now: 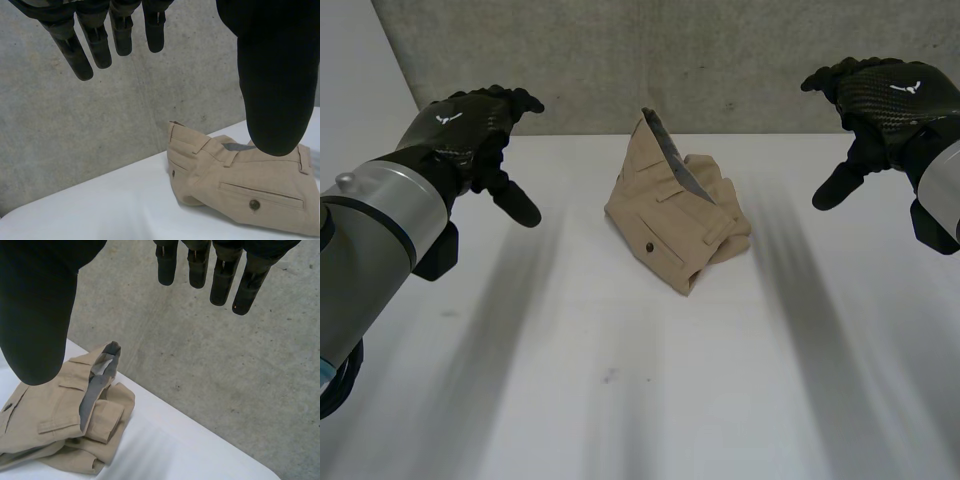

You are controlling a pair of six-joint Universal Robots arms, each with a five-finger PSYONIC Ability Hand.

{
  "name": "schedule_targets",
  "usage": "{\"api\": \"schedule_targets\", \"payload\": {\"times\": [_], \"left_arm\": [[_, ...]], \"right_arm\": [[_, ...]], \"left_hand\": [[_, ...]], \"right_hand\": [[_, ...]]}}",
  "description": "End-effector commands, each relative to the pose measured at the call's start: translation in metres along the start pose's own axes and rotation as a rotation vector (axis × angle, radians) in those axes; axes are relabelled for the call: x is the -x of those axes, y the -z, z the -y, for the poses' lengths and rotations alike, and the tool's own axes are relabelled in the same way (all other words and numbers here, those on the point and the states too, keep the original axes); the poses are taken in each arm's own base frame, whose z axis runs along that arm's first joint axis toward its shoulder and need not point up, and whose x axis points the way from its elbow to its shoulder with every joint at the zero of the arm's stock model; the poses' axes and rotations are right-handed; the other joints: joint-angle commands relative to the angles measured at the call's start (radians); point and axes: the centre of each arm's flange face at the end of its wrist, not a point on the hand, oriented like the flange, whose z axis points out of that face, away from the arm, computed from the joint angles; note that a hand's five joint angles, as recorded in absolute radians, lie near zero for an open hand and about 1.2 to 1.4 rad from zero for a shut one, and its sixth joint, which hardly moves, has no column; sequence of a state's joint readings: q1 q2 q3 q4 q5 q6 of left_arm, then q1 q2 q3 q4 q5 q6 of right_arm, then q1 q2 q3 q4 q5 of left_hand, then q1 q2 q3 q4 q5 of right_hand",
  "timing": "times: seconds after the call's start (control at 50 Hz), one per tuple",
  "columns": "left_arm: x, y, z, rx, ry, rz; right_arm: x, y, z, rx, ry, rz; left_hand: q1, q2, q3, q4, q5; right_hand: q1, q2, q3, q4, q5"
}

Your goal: Fold the shorts.

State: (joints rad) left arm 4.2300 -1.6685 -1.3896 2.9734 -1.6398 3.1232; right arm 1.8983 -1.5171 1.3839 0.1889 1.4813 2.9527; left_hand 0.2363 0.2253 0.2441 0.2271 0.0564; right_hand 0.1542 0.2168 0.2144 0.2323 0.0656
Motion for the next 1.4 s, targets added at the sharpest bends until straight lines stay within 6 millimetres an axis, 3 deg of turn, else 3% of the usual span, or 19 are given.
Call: {"api": "schedule_targets", "payload": {"times": [0.02,0.18,0.22,0.36,0.64,0.8,0.9,0.94,1.04,1.12,1.2,1.22,1.28,1.3,1.4], "left_arm": [[-0.001,-0.003,-0.006,0.003,-0.004,-0.004],[-0.001,-0.009,-0.01,-0.043,-0.005,0.002],[-0.001,-0.01,-0.01,-0.048,-0.004,0.002],[-0.001,-0.014,-0.016,-0.036,-0.005,0.005],[-0.001,-0.022,-0.029,0.003,-0.007,0.005],[-0.001,-0.024,-0.03,-0.007,-0.007,0.005],[0.0,-0.025,-0.029,-0.013,-0.007,0.008],[0.0,-0.024,-0.027,-0.017,-0.006,0.01],[0.001,-0.024,-0.024,-0.026,-0.005,0.01],[0.001,-0.023,-0.023,-0.029,-0.005,0.01],[0.001,-0.022,-0.022,-0.034,-0.003,0.011],[0.001,-0.022,-0.022,-0.034,-0.003,0.012],[0.001,-0.022,-0.019,-0.045,-0.001,0.012],[0.001,-0.021,-0.017,-0.049,-0.001,0.012],[0.007,-0.019,-0.005,-0.094,0.011,0.031]], "right_arm": [[0.006,-0.01,-0.016,0.026,0.051,0.044],[0.025,-0.029,-0.064,0.025,0.311,0.149],[0.037,-0.035,-0.078,0.007,0.378,0.184],[0.062,-0.06,-0.114,-0.075,0.469,0.252],[0.093,-0.109,-0.152,-0.194,0.516,0.348],[0.097,-0.127,-0.164,-0.217,0.608,0.34],[0.099,-0.13,-0.17,-0.212,0.611,0.348],[0.099,-0.13,-0.168,-0.217,0.612,0.347],[0.097,-0.13,-0.156,-0.239,0.613,0.33],[0.103,-0.119,-0.127,-0.284,0.61,0.333],[0.112,-0.098,-0.08,-0.344,0.587,0.334],[0.11,-0.089,-0.057,-0.373,0.553,0.314],[0.104,-0.075,-0.022,-0.426,0.485,0.283],[0.102,-0.064,0.001,-0.468,0.441,0.269],[0.089,-0.036,0.056,-0.585,0.335,0.225]], "left_hand": [[-0.029,-0.018,-0.036,-0.02,-0.023],[-0.02,-0.009,-0.028,-0.011,-0.014],[-0.02,-0.009,-0.028,-0.011,-0.014],[-0.02,-0.009,-0.028,-0.011,-0.014],[-0.02,-0.009,-0.028,-0.011,-0.014],[-0.02,-0.009,-0.028,-0.011,-0.014],[-0.02,-0.009,-0.028,-0.011,-0.014],[-0.02,-0.009,-0.028,-0.011,-0.014],[-0.02,-0.009,-0.028,-0.011,-0.014],[-0.02,-0.009,-0.028,-0.011,-0.014],[-0.023,-0.012,-0.031,-0.014,-0.017],[-0.026,-0.015,-0.033,-0.017,-0.02],[-0.029,-0.018,-0.036,-0.02,-0.023],[-0.032,-0.021,-0.039,-0.022,-0.026],[-0.032,-0.021,-0.039,-0.022,-0.026]], "right_hand": [[0.02,-0.042,-0.04,-0.058,-0.066],[0.02,-0.042,-0.04,-0.058,-0.066],[0.02,-0.042,-0.04,-0.058,-0.066],[0.02,-0.042,-0.04,-0.058,-0.066],[0.236,0.173,0.176,0.158,0.15],[0.594,0.531,0.534,0.516,0.508],[1.141,1.079,1.081,1.063,1.056],[1.242,1.179,1.182,1.164,1.156],[1.242,1.179,1.182,1.164,1.156],[1.242,1.179,1.182,1.164,1.156],[1.242,1.179,1.182,1.164,1.156],[1.242,1.179,1.182,1.164,1.156],[1.242,1.179,1.182,1.164,1.156],[1.242,1.179,1.182,1.164,1.156],[1.242,1.179,1.182,1.164,1.156]]}}
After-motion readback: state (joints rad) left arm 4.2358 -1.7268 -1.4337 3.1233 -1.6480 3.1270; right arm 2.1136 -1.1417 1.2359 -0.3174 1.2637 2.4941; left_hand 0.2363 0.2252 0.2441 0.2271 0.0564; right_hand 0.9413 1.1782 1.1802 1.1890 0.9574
